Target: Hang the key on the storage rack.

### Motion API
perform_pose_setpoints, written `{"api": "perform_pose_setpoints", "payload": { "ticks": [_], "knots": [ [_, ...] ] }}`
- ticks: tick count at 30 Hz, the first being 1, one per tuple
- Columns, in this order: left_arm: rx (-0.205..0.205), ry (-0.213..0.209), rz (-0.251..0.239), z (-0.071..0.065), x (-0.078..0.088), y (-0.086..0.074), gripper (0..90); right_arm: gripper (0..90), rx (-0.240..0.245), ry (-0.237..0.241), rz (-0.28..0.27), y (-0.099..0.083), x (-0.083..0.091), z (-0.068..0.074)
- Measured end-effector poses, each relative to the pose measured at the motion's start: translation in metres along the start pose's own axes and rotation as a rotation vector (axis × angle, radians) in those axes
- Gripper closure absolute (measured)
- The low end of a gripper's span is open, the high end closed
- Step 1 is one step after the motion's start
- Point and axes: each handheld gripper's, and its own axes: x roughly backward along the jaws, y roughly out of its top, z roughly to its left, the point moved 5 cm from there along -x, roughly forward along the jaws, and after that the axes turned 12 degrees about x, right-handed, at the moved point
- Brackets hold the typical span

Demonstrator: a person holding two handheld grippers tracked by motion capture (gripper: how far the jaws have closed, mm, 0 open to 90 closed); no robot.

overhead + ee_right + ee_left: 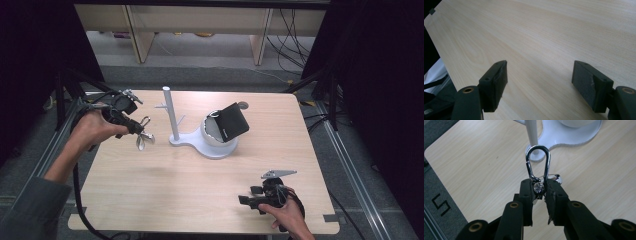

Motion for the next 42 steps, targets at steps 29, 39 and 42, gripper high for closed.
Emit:
{"api": "perform_pose_setpoints", "payload": {
  "ticks": [29,39,42],
  "knots": [
    [0.077,0.017,-0.019,0.011,-0.017,0.043,75.3,29.4,0.001,0.003,0.007,0.000,0.000,0.001],
    [0.076,-0.002,-0.013,0.009,-0.025,0.047,75.3,29.4,0.009,-0.007,0.007,-0.001,-0.001,0.001],
    [0.073,0.002,-0.011,0.008,-0.025,0.048,75.3,29.4,0.009,-0.006,0.007,-0.001,-0.001,0.001]
  ]
}}
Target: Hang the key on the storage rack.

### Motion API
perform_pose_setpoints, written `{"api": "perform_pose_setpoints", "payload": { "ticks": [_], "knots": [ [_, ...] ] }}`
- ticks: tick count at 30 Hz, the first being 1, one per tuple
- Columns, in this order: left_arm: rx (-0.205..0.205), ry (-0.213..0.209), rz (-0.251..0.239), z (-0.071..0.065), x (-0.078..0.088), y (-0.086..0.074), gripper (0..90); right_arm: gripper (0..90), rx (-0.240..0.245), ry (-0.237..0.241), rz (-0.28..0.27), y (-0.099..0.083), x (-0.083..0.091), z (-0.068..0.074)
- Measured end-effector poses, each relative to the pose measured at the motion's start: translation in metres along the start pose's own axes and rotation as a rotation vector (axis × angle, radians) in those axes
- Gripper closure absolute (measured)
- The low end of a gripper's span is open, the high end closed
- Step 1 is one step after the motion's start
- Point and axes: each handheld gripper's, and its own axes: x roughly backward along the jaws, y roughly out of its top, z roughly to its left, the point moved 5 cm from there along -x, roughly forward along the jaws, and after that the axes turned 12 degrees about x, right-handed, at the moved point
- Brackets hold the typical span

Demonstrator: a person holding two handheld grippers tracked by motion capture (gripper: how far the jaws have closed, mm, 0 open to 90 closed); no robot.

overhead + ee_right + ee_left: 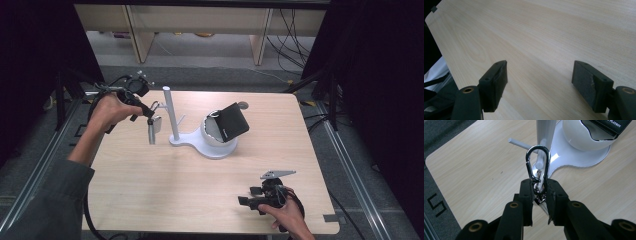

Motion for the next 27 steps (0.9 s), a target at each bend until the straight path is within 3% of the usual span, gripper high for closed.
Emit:
{"api": "perform_pose_setpoints", "payload": {
  "ticks": [24,26,27],
  "knots": [
    [0.012,-0.004,0.008,-0.004,-0.020,0.000,75.1,29.4,0.007,0.007,-0.002,0.000,0.001,0.000],
    [0.016,-0.008,0.010,-0.005,-0.021,0.000,75.1,29.4,-0.019,0.012,0.004,0.000,0.001,0.002],
    [0.017,-0.005,0.008,-0.005,-0.022,0.001,75.1,29.4,0.028,0.003,-0.007,0.000,0.000,-0.002]
  ]
}}
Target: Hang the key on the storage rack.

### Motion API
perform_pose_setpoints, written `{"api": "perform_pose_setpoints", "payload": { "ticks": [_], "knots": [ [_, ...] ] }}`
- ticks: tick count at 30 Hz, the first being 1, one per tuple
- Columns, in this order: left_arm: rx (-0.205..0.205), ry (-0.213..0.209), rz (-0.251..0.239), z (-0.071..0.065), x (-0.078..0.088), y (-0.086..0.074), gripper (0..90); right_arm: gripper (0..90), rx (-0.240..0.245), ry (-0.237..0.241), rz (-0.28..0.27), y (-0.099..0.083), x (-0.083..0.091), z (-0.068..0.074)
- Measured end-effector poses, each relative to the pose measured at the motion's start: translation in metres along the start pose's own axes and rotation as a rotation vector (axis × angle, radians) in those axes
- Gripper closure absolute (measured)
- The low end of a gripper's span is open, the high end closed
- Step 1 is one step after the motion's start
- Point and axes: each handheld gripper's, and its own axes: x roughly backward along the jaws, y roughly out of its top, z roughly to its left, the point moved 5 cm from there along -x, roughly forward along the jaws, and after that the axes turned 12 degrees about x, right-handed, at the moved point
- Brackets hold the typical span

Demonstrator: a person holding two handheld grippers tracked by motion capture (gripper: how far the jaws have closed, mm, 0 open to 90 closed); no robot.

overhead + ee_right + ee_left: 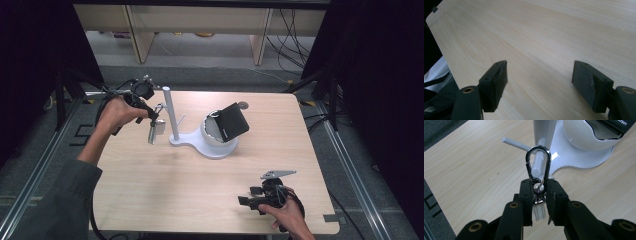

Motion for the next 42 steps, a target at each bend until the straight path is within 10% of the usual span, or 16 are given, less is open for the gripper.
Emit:
{"api": "perform_pose_setpoints", "payload": {
  "ticks": [42],
  "knots": [
    [-0.007,-0.011,0.035,-0.003,0.008,0.001,67.8,29.4,-0.011,0.005,0.000,0.000,0.001,0.001]
  ]
}}
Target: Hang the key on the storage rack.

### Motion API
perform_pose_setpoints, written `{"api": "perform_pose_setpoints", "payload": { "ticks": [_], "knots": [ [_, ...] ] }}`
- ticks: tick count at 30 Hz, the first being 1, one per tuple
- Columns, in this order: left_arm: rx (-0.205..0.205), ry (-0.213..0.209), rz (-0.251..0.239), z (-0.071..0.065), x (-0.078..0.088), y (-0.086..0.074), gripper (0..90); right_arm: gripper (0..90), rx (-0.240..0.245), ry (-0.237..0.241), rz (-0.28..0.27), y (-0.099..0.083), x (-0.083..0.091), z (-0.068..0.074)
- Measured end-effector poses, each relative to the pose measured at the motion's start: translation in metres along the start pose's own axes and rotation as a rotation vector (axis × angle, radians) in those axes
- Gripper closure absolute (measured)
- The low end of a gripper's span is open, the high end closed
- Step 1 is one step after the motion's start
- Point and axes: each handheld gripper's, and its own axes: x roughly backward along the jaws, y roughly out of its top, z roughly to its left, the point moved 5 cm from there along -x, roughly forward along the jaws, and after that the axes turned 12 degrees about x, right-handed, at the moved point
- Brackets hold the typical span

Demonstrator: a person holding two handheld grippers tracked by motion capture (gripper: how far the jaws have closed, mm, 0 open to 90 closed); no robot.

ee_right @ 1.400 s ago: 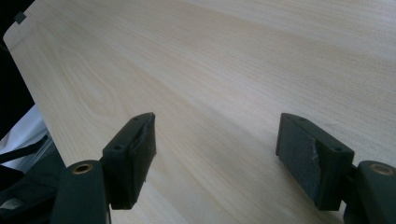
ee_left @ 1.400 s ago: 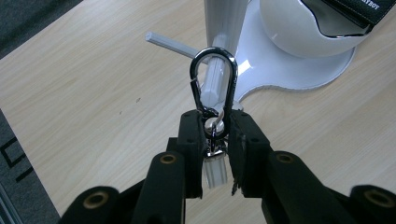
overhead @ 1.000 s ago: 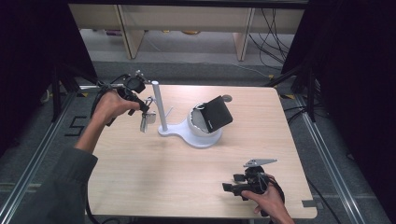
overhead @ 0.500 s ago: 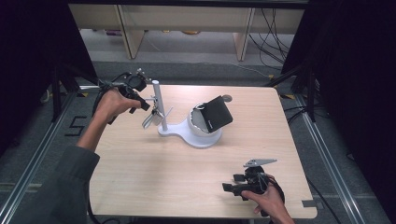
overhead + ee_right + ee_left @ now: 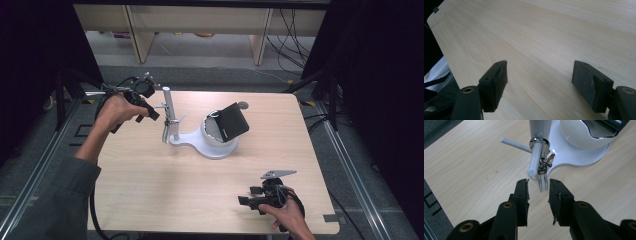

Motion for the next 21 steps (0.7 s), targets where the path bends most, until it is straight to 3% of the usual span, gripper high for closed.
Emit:
{"api": "perform_pose_setpoints", "payload": {
  "ticks": [2,11,12,17,19,21],
  "knots": [
    [-0.015,-0.009,0.035,0.000,0.001,-0.005,64.7,29.4,-0.015,0.009,0.001,0.000,0.000,0.001],
    [-0.004,-0.027,0.031,0.001,0.007,-0.018,60.1,29.4,-0.011,-0.003,-0.018,0.000,0.003,-0.007],
    [-0.001,-0.044,0.031,0.001,0.009,-0.024,60.1,29.4,-0.015,-0.013,-0.020,0.000,0.003,-0.007],
    [-0.013,-0.045,0.041,0.001,0.013,-0.041,58.5,29.4,-0.003,0.009,-0.025,0.001,0.003,-0.005],
    [-0.013,-0.044,0.039,0.001,0.013,-0.045,58.0,29.4,-0.002,-0.010,-0.016,0.000,0.003,-0.006],
    [-0.044,-0.048,0.045,-0.002,0.012,-0.056,56.8,29.4,-0.037,0.018,-0.006,0.000,0.003,-0.002]
  ]
}}
